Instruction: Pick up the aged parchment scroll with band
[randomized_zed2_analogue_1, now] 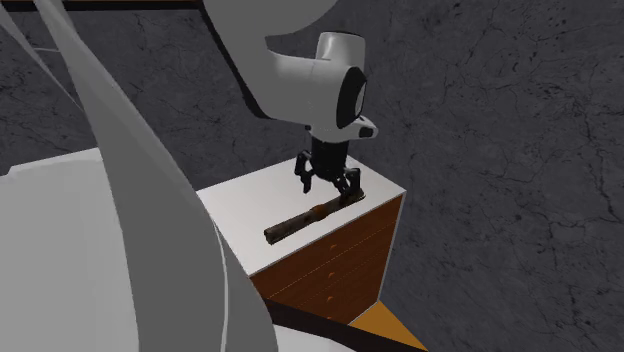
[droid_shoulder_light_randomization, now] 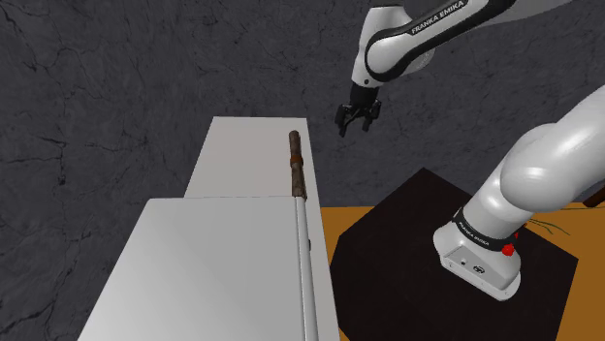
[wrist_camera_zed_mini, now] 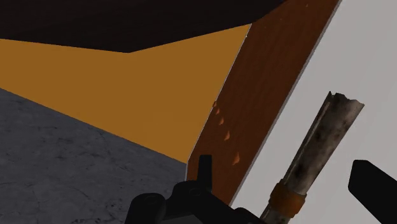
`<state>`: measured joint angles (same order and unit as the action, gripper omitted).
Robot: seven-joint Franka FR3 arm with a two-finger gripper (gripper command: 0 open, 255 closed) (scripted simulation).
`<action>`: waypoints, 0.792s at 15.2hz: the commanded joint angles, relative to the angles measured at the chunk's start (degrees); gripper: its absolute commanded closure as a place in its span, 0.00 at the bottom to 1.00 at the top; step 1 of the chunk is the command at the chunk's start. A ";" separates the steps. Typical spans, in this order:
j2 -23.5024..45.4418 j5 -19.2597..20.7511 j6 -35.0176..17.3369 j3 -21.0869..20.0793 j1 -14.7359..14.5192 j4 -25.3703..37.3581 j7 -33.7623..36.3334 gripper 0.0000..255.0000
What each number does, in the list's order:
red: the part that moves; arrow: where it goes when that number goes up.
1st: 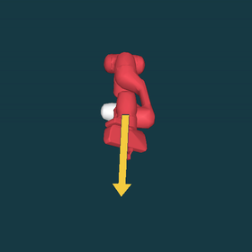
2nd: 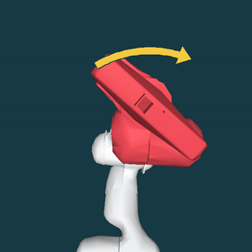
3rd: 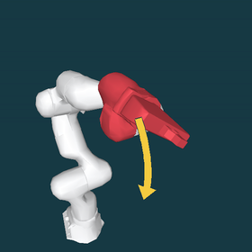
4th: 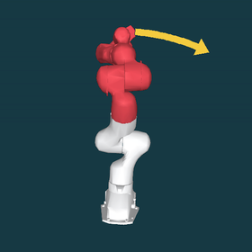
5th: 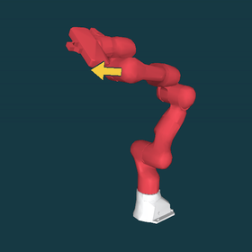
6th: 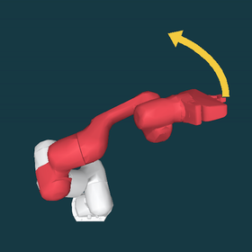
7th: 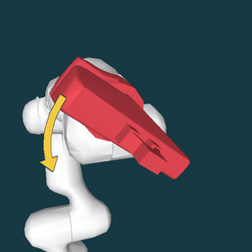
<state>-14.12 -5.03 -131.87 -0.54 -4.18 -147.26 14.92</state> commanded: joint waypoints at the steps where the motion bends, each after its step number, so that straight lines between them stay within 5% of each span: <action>1: 4.56 -0.89 -4.37 -0.21 -0.30 1.22 0.44 0.00; 12: 29.90 -6.00 -22.21 -1.99 -1.82 13.52 2.35 0.00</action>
<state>13.40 -10.57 -152.67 -2.38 -5.97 -135.23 17.20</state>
